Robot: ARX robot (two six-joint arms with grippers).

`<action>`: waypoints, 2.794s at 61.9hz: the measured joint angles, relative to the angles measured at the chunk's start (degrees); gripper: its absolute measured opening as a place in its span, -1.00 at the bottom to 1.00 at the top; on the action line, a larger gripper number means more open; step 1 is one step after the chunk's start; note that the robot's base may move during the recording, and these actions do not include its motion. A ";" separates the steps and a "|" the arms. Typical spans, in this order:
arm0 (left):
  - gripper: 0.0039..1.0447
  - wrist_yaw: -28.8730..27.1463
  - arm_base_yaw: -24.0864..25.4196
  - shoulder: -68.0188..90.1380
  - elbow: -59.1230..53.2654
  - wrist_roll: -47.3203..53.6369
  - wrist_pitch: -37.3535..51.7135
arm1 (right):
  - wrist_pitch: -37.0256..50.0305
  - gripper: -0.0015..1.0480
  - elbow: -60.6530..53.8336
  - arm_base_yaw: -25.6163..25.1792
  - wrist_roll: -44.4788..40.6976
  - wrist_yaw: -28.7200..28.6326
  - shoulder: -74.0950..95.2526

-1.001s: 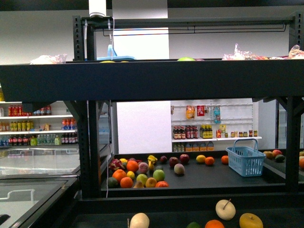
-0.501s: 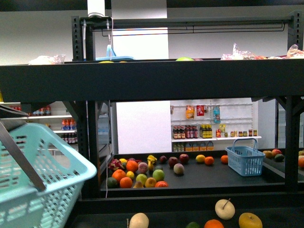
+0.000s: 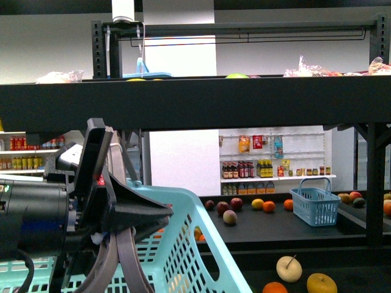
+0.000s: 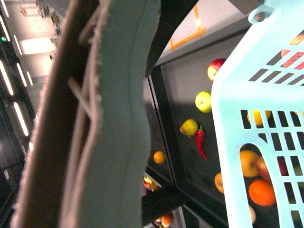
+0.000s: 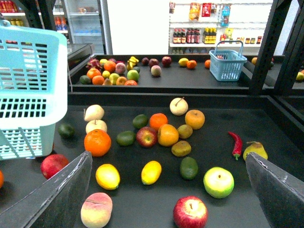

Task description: Pick lemon from shelf

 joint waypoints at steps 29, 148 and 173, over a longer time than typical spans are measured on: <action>-0.79 1.73 -2.99 -1.05 -5.16 4.39 -1.95 | 9.07 0.86 4.76 -8.04 3.13 -9.75 20.83; -0.79 1.68 -3.08 -1.31 -5.16 4.92 -1.95 | 4.37 0.24 115.23 1.86 8.28 1.46 168.39; -0.79 1.68 -3.08 -1.31 -5.16 4.94 -1.92 | 18.64 0.03 96.26 -0.87 7.50 -2.49 155.29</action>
